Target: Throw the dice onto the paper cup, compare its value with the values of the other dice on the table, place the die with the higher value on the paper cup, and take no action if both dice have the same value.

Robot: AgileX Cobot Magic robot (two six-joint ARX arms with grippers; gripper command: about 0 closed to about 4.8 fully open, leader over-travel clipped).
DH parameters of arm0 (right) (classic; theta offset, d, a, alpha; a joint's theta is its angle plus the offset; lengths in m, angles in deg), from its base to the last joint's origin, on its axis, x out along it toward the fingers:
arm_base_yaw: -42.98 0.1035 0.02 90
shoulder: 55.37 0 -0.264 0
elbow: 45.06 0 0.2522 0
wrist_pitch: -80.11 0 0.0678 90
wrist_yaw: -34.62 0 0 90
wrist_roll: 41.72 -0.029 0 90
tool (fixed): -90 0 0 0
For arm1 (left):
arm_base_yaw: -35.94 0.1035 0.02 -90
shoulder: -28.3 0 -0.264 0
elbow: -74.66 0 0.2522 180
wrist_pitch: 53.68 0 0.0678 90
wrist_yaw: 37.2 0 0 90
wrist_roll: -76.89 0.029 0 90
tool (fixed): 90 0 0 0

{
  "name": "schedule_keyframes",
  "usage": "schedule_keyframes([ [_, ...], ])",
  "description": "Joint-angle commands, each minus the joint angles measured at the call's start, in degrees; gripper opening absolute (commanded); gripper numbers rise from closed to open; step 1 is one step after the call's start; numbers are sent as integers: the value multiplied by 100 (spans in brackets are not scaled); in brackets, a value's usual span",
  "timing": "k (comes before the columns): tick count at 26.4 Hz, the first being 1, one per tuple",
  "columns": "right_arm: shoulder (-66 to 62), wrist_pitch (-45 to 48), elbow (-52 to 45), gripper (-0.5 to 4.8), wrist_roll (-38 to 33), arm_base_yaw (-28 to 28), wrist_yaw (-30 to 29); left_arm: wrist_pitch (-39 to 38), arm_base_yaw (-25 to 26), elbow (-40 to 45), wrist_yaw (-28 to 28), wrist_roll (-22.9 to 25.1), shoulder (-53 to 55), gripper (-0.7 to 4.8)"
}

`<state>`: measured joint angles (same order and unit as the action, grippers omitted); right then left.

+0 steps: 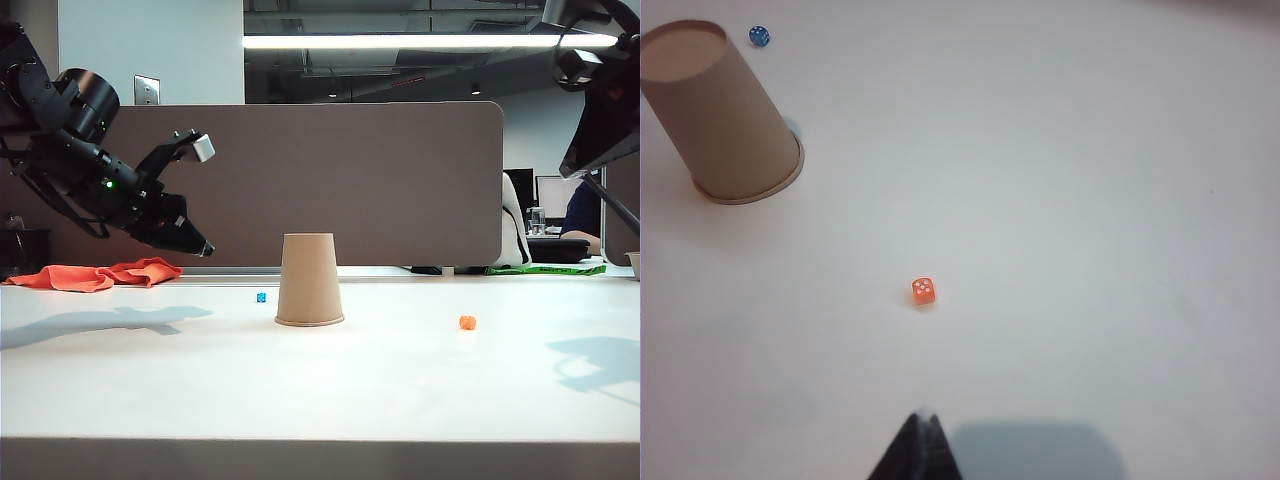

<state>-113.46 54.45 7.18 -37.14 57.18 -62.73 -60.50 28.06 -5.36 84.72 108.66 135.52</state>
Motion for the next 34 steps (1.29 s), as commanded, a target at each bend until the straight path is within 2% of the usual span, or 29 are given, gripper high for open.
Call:
schedule_keyframes([
  [1, -26, 256, 31, -6, 15, 9, -26, -361, -7, -4, 22, 415, -35, -5],
  [8, -105, 354, 37, -6, -74, 20, -37, -555, -7, -7, 24, 468, -35, -5],
  [11, -568, 450, 168, -6, -317, 365, 4, -496, -7, -7, 24, 466, -35, -5],
  [14, -1005, 407, 455, -6, -328, 680, 348, -313, -7, -7, 24, 363, -35, -6],
  [16, -1460, 162, 870, -6, -330, 957, 824, -120, -7, -7, 24, 151, -35, -6],
  [19, -1864, -201, 1292, -5, -426, 1023, 933, -35, -7, -7, 26, 33, -35, -5],
  [22, -2184, -450, 1578, 41, -621, 1021, 935, -46, -7, -7, 24, 33, -35, -6],
  [24, -2306, -494, 1646, 92, -619, 1019, 935, -46, -7, -7, 24, 33, -35, -5],
  [31, -2382, -605, 1646, 100, -627, 1019, 892, -42, -7, -7, 26, 33, -35, -6],
  [34, -2494, -592, 1644, 122, -605, 1019, 894, -42, -7, -7, 26, 33, -35, -5],
])
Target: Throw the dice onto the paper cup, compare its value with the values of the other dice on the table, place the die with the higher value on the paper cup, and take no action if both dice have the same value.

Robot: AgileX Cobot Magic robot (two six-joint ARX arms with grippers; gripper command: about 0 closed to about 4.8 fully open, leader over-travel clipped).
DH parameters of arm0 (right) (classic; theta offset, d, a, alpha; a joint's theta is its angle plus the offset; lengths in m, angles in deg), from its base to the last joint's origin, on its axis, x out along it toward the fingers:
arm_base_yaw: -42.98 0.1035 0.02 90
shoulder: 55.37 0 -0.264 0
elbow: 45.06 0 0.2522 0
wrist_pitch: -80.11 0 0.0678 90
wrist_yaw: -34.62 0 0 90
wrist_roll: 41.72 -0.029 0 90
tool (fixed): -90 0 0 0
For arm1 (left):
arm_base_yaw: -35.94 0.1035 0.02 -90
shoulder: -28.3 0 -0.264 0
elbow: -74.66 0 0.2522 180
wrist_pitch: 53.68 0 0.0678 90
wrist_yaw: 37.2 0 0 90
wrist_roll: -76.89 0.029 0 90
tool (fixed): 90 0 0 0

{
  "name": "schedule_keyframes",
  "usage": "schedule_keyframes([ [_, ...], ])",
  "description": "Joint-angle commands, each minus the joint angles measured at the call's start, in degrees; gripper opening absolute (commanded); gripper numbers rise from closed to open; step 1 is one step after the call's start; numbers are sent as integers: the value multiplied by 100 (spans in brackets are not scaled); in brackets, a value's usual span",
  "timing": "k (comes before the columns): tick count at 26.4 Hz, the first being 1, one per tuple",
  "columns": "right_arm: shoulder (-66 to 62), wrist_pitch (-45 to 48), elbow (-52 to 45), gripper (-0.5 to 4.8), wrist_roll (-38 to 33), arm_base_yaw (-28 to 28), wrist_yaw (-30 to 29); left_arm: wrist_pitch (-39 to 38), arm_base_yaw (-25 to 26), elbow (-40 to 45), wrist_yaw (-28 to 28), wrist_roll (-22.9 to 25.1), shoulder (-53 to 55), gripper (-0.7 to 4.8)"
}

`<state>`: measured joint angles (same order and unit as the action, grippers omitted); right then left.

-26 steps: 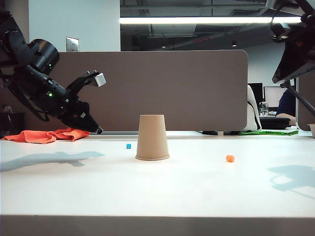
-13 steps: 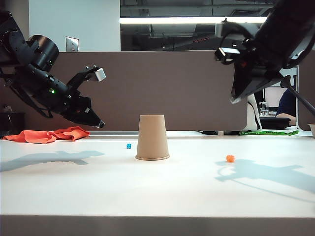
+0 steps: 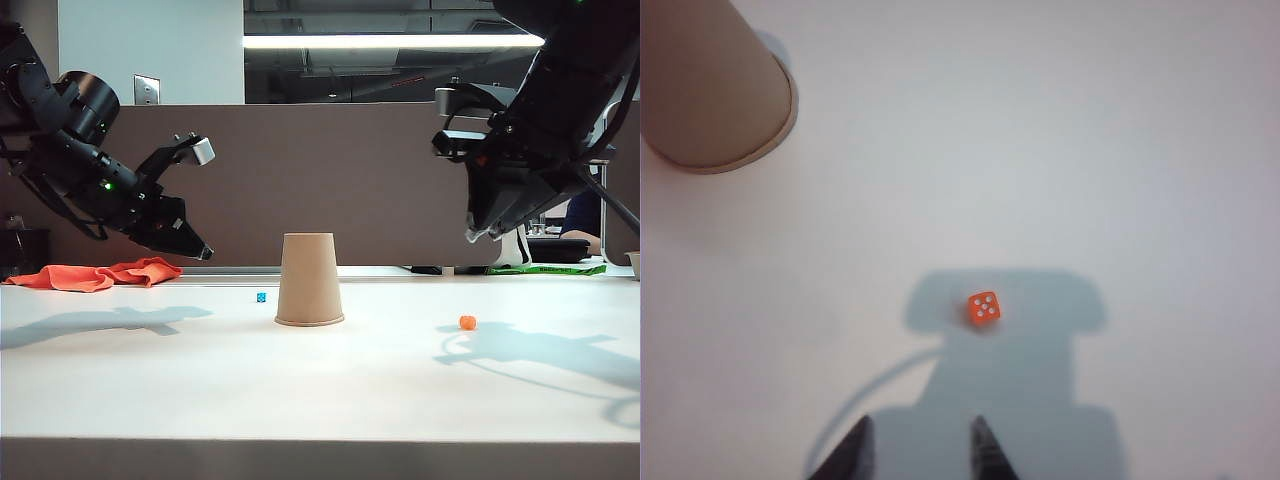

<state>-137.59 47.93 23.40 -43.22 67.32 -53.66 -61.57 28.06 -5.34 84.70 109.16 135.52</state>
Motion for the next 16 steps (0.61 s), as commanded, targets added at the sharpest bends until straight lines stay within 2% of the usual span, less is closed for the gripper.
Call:
schedule_keyframes([
  [1, -122, 59, 22, 122, 2, 4, -13, 66, -7, -9, 28, -17, -35, -6],
  [3, -212, 61, 20, 130, 7, 4, -15, 66, -7, -9, 28, -22, -35, -6],
  [5, -341, 68, 20, 177, 7, 4, -13, 68, -7, -9, 28, -184, -35, -6],
  [16, -605, 431, 7, 176, 184, -11, 269, 70, -7, -9, 26, -387, -35, -5],
])
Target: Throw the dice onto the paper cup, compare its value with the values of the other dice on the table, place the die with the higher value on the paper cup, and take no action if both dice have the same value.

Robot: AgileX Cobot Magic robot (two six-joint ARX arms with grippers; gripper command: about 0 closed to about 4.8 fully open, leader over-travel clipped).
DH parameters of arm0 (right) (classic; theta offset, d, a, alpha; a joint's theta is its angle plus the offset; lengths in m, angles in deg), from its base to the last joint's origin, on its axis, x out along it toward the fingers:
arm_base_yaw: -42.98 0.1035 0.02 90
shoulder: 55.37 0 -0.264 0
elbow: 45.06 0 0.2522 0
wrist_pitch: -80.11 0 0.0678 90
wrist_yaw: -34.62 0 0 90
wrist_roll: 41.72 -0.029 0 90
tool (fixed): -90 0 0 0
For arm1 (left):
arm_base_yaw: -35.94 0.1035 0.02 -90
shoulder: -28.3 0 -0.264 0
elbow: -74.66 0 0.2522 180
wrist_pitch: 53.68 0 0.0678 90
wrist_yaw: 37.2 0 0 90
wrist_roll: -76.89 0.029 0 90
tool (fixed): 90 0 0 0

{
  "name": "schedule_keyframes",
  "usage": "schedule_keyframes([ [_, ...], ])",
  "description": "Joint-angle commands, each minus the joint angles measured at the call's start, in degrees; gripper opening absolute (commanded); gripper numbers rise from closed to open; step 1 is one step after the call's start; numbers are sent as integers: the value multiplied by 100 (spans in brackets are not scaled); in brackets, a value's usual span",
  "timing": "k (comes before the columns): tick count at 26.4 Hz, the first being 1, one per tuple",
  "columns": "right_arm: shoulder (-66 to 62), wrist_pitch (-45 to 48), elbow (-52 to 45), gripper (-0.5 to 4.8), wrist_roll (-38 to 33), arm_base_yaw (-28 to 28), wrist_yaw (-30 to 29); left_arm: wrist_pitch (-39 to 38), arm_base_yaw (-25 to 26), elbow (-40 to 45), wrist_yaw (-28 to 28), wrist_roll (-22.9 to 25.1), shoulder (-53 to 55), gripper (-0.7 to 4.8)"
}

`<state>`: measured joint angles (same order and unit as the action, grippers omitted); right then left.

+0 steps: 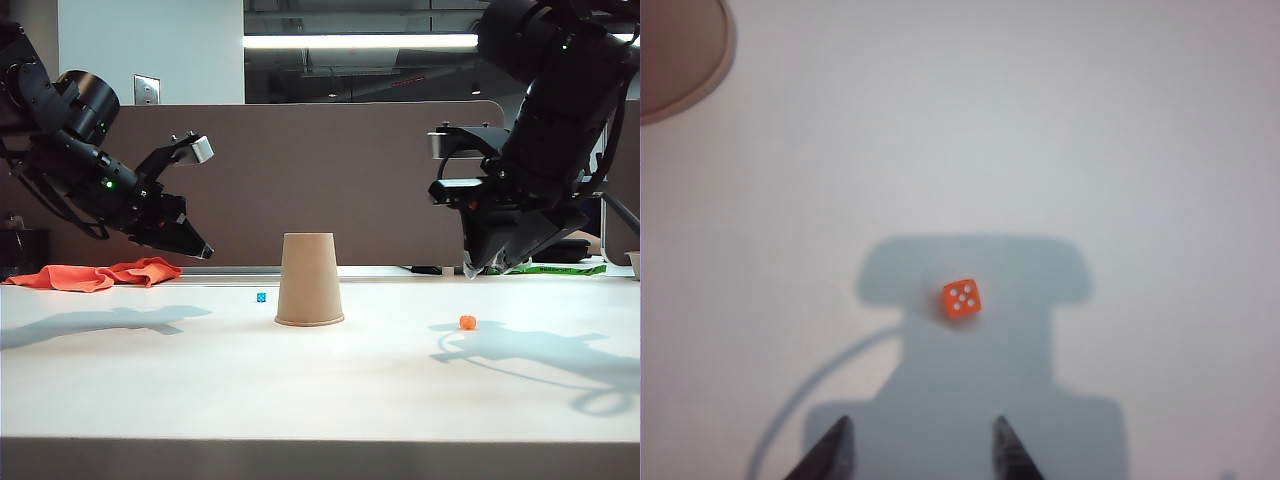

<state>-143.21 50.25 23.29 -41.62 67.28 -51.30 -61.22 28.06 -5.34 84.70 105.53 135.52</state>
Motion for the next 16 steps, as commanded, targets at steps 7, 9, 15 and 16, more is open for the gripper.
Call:
schedule_keyframes([
  [7, -273, 334, 13, 165, 17, -11, 31, 33, -7, -9, 28, -66, -35, -6],
  [9, -273, 400, 13, 144, 17, -9, 28, 33, -7, -9, 28, -68, -35, -5],
  [15, -310, 533, 13, 145, 17, -11, 31, 35, -7, -9, 28, -168, -35, -5],
  [16, -341, 570, 13, 145, 17, -11, 28, 37, -7, -9, 28, -168, -35, -5],
])
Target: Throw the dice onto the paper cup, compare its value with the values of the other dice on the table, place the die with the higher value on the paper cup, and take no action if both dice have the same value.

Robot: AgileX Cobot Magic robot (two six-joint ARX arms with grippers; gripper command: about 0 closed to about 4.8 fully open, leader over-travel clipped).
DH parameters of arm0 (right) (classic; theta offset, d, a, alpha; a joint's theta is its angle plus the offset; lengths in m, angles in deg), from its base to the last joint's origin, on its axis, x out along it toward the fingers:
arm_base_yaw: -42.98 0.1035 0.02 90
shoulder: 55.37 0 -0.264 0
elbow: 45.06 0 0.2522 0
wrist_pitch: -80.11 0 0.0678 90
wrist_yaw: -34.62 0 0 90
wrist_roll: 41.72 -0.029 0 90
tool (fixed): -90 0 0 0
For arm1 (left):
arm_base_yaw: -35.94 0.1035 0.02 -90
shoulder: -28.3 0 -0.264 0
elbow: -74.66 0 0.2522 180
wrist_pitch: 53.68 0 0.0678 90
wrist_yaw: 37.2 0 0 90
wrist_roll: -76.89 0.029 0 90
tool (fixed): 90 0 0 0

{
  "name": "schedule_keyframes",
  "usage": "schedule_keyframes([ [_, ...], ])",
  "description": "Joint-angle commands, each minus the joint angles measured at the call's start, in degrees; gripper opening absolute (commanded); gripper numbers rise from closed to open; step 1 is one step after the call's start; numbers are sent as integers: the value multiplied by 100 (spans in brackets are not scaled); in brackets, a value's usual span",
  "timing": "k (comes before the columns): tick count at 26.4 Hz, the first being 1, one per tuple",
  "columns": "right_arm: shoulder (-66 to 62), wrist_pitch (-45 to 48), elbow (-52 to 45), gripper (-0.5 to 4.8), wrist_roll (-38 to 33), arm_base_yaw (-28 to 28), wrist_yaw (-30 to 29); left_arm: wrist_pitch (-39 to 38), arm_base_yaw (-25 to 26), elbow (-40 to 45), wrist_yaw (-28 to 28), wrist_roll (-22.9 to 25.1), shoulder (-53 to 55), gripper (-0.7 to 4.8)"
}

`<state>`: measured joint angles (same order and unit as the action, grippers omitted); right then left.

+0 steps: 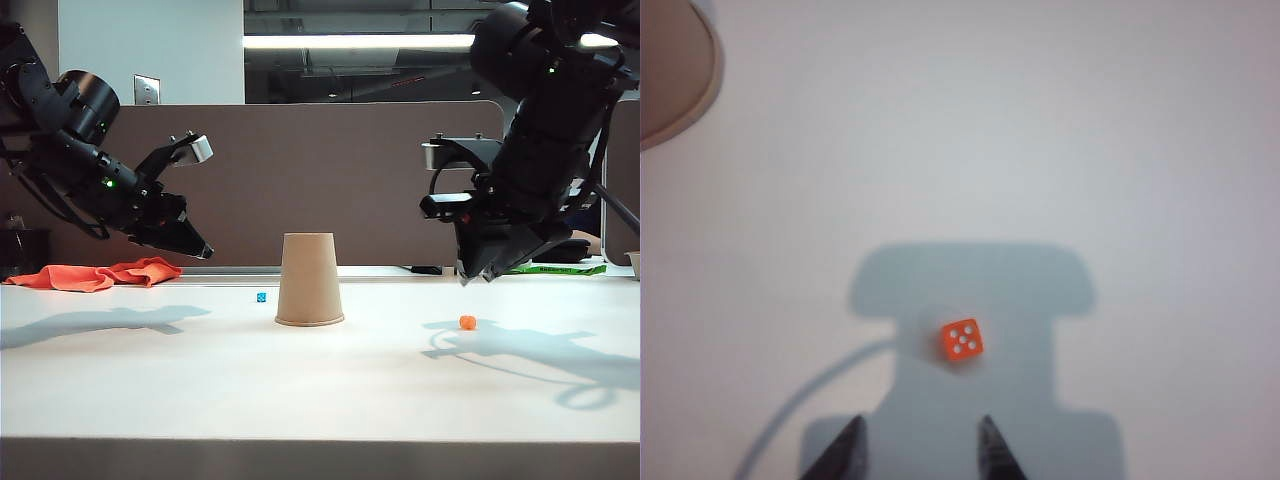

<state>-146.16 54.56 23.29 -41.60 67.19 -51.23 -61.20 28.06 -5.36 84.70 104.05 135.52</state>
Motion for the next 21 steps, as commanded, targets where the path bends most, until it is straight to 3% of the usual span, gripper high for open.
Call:
schedule_keyframes([
  [1, -107, 175, 15, 145, 15, -2, 24, 39, -7, -7, 28, -22, -35, -5],
  [21, -509, 608, 13, 145, 7, -4, 24, 74, -7, -9, 28, -22, -35, -6],
])
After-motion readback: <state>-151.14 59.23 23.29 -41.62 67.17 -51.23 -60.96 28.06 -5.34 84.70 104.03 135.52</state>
